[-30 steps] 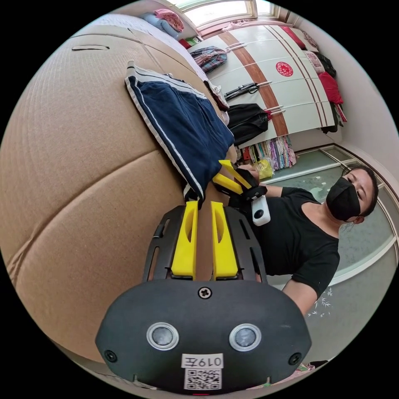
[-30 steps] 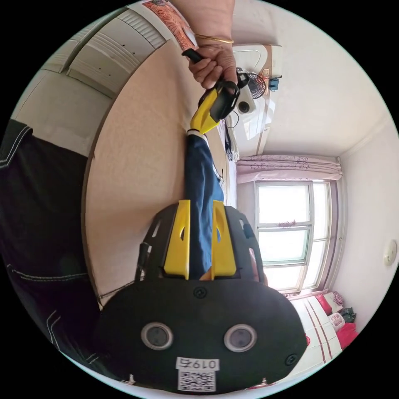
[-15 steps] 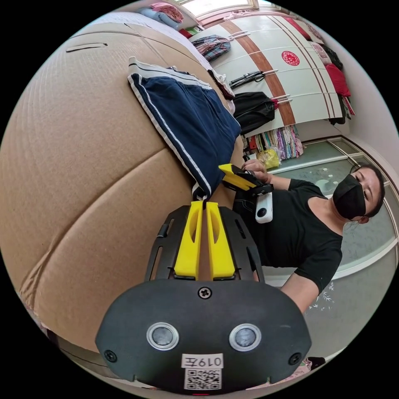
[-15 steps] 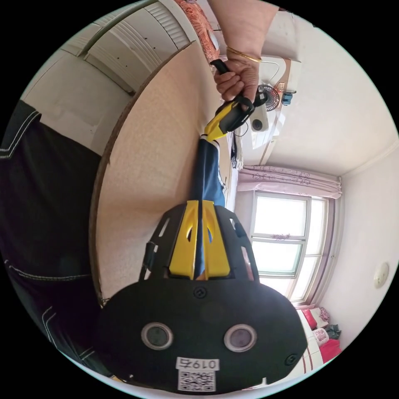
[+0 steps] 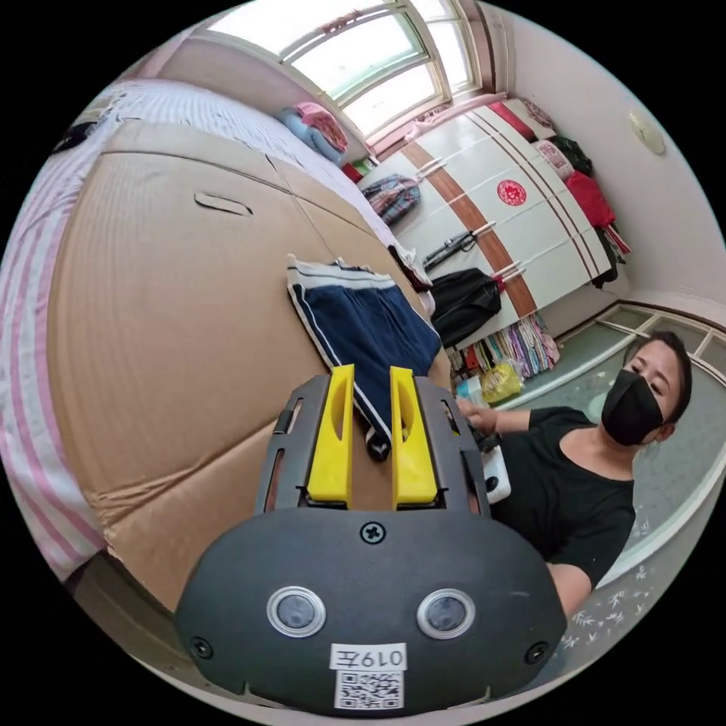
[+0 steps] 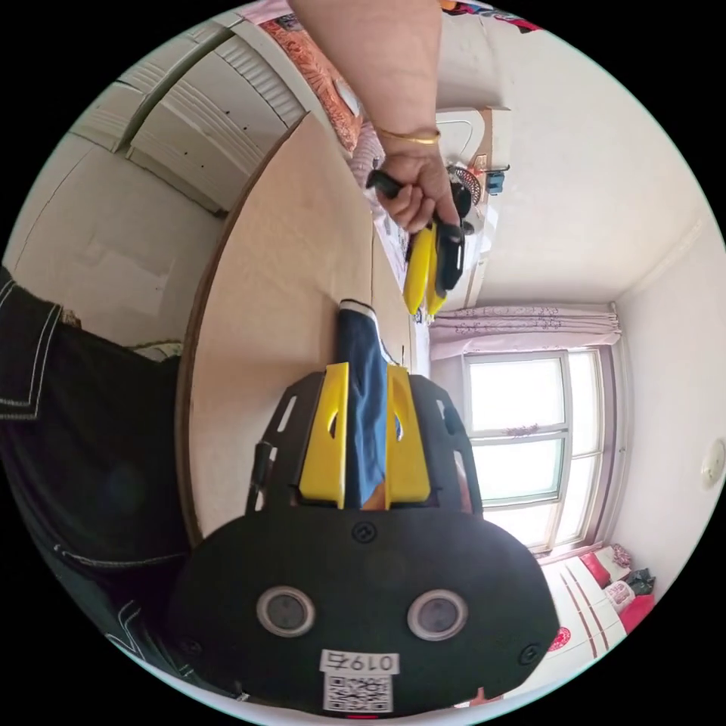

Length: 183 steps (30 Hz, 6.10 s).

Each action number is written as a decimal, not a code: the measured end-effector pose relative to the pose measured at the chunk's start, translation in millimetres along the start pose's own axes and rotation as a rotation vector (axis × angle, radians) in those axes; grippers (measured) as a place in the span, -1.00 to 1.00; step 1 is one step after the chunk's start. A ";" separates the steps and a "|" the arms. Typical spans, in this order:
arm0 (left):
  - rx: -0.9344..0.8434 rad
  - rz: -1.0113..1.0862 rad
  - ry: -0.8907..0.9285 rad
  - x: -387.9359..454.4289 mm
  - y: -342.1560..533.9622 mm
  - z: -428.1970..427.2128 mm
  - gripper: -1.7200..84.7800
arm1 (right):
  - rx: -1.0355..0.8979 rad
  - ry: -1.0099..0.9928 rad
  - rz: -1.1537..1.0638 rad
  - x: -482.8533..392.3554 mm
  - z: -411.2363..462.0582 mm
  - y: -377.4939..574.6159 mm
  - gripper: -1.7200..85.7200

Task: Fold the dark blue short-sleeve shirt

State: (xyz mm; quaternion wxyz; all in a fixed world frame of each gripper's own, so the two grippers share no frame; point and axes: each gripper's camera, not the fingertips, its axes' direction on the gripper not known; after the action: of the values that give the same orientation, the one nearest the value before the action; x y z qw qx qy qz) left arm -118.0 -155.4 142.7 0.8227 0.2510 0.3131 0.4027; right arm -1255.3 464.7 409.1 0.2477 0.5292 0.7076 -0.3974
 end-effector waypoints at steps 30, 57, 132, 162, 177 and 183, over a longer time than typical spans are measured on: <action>-0.158 -0.124 -0.293 -99.4 -159.8 108.3 -0.92 | -0.014 -0.146 0.047 19.4 64.7 -52.6 -0.98; -0.178 -0.137 -0.244 -134.8 -196.3 132.1 -0.93 | -0.112 -0.263 0.095 48.5 122.4 -58.6 -0.76; -0.428 0.383 -0.597 126.1 -292.3 281.9 -0.93 | -0.191 -0.304 0.297 8.8 89.8 368.1 -0.67; -0.293 0.309 -0.541 133.5 -315.3 218.3 -0.93 | -0.338 -0.092 0.148 -76.5 45.2 305.9 -0.69; -0.395 0.400 -0.737 153.3 -332.2 244.7 -0.94 | -0.405 -0.119 0.078 -92.5 55.3 306.9 -0.71; -0.239 0.206 -0.782 107.4 -330.2 170.5 -0.92 | -0.385 -0.115 0.118 -98.8 50.9 310.9 -0.75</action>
State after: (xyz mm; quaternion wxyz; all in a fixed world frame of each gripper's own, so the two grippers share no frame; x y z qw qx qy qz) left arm 222.7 -276.3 5.1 0.8584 0.3175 -0.0985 0.3908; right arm -933.5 406.7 363.3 0.4072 0.4892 0.7229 -0.2691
